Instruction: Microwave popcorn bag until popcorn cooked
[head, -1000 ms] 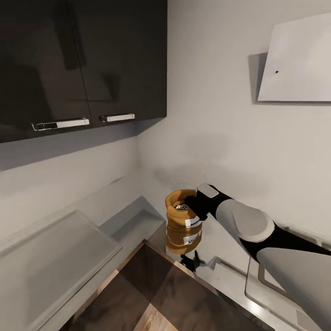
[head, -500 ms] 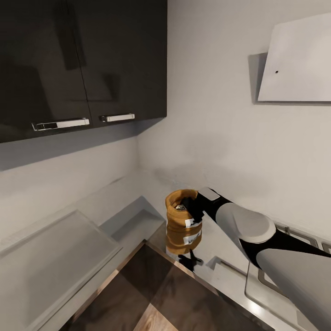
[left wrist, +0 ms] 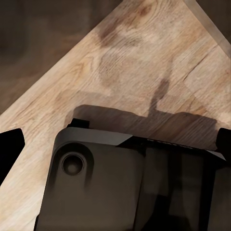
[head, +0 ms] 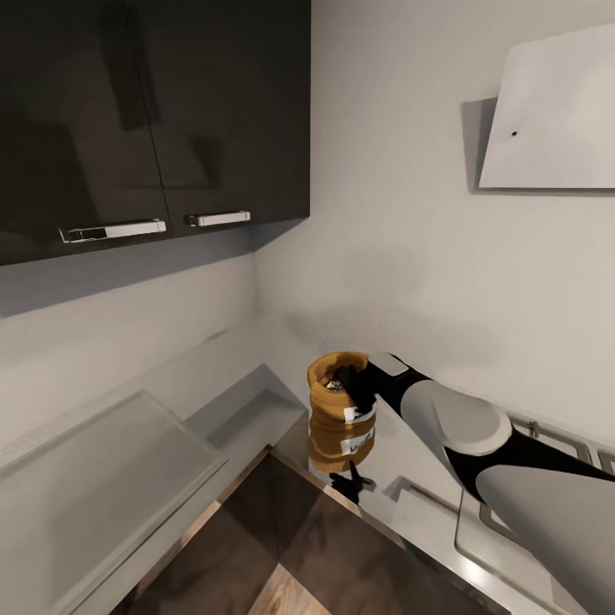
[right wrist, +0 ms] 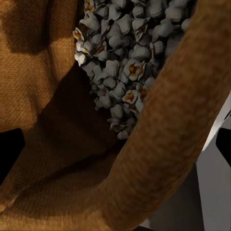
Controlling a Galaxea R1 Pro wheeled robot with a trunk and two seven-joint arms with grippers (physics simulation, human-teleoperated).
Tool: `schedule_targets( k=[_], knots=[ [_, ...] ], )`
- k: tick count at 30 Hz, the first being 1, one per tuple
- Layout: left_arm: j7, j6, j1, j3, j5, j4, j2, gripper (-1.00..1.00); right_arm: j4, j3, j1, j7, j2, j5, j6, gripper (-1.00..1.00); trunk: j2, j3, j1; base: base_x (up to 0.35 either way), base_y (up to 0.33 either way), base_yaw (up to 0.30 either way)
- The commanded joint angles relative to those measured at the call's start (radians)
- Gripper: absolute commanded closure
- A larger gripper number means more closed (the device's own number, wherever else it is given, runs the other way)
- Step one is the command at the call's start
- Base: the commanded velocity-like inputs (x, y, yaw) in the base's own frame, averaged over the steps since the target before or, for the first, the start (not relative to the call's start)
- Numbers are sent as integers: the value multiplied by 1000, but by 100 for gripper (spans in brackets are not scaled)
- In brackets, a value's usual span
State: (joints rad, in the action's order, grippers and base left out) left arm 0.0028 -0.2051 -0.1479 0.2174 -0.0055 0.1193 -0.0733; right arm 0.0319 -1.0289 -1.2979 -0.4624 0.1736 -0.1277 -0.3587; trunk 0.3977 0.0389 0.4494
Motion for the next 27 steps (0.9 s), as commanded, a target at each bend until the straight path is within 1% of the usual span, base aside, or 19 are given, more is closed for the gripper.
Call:
schedule_targets(
  k=[1, 17, 18, 27],
  knots=[
    [1, -3, -1, 3, -1, -1, 0, -100, 3, 7, 1, -4, 1, -10, -6, -100, 2, 2, 1, 0, 0, 0],
    [0, -3, 0, 3, -1, 0, 0, -100, 3, 7, 25, 4, 1, -11, -6, -100, 2, 2, 1, 0, 0, 0],
    [0, -3, 0, 3, -1, 0, 0, -100, 3, 6, 25, 4, 1, -11, -6, 100, 2, 2, 1, 0, 0, 0],
    [1, -3, -1, 3, -1, -1, 0, -100, 3, 6, 25, 4, 1, -11, -6, 100, 2, 2, 1, 0, 0, 0]
  ],
)
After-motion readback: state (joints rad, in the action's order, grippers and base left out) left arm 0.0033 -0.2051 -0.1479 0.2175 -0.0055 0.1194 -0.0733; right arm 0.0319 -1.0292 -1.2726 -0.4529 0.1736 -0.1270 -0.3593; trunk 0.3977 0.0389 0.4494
